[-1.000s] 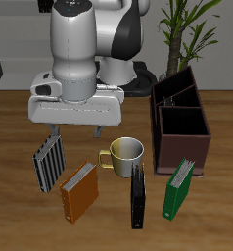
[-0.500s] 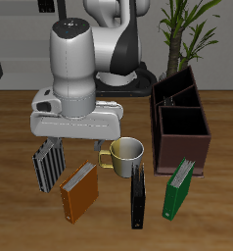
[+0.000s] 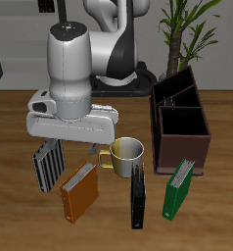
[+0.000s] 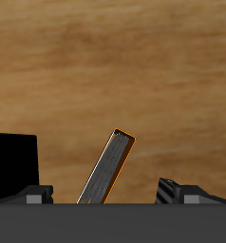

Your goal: Place the yellow book into the left desk caddy's front compartment and place the orange book into the left desk caddy's left compartment and place the black book into the left desk caddy's back compartment

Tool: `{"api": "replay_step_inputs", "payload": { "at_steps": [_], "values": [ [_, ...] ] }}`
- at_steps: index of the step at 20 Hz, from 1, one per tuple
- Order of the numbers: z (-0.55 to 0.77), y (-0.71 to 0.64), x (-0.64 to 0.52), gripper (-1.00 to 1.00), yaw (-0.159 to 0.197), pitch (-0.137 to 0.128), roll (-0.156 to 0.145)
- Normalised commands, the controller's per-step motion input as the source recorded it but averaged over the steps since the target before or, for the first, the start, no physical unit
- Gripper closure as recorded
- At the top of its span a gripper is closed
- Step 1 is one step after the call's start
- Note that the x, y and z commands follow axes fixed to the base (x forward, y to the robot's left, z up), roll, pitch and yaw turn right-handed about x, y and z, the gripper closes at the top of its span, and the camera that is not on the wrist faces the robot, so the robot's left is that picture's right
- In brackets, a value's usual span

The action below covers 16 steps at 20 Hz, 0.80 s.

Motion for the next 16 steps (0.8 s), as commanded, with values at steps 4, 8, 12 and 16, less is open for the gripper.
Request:
{"api": "replay_step_inputs", "payload": {
  "at_steps": [4, 8, 12, 16],
  "values": [
    [-0.01, 0.08, 0.18, -1.0, -0.052, 0.003, -0.004],
    [-0.05, 0.09, 0.15, -1.0, -0.014, 0.007, 0.01],
    [-0.25, 0.19, 0.2, -1.0, -0.033, 0.01, 0.037],
    [-0.34, -0.03, 0.08, -1.0, -0.033, 0.036, 0.002]
  ]
}}
